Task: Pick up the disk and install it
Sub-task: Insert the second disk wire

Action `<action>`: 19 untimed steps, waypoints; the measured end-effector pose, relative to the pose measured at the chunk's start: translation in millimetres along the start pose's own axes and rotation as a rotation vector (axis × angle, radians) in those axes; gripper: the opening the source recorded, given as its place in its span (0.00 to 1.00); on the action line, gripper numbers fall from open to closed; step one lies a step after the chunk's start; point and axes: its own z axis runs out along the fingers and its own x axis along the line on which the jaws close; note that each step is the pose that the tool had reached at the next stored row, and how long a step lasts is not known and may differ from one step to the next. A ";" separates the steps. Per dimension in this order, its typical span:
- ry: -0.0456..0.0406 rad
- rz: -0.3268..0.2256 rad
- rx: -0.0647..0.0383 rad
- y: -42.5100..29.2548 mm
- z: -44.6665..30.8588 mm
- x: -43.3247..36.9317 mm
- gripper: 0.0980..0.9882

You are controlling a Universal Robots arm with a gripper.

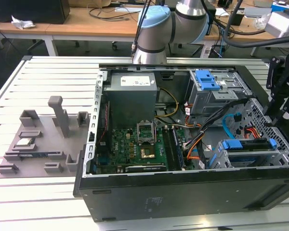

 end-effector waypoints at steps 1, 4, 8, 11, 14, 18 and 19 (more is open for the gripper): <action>-0.0001 0.000 0.000 2.7 0.1 0.0 0.30; -0.0003 0.000 0.000 6.5 0.3 0.1 0.30; -0.0003 0.000 0.000 10.3 0.3 0.1 0.30; -0.0002 0.000 0.000 13.7 0.4 0.1 0.30; -0.0002 0.000 0.000 17.7 0.4 0.1 0.30; -0.0002 0.000 0.000 21.7 0.5 0.2 0.30; -0.0003 0.000 0.000 22.5 0.5 0.1 0.30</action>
